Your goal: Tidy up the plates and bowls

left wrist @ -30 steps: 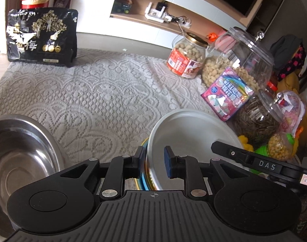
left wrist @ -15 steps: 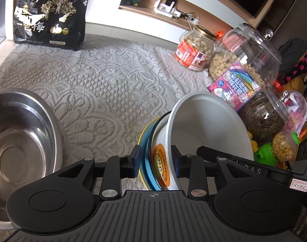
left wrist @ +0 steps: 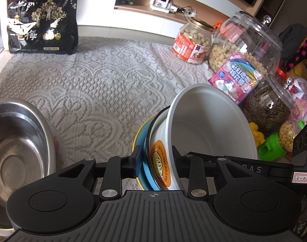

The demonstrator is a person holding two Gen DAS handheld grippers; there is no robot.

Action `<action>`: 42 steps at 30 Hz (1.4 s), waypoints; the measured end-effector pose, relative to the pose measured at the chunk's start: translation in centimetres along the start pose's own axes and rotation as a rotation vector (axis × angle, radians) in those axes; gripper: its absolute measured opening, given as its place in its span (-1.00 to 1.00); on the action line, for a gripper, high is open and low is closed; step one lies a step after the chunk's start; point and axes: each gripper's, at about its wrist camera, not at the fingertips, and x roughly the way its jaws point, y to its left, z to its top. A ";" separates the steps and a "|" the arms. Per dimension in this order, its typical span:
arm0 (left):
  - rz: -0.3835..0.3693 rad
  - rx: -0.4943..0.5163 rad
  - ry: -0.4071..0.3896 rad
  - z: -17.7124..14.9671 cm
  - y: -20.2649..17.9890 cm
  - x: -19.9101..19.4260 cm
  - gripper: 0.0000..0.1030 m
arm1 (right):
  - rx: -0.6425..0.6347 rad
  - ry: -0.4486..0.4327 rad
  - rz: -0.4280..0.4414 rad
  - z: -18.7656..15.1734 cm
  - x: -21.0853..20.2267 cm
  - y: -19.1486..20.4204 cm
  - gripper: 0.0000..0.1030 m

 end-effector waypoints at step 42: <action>0.223 -0.355 -0.100 -2.3 20.5 -13.5 -0.37 | -0.580 0.075 -0.017 3.1 1.9 22.0 0.48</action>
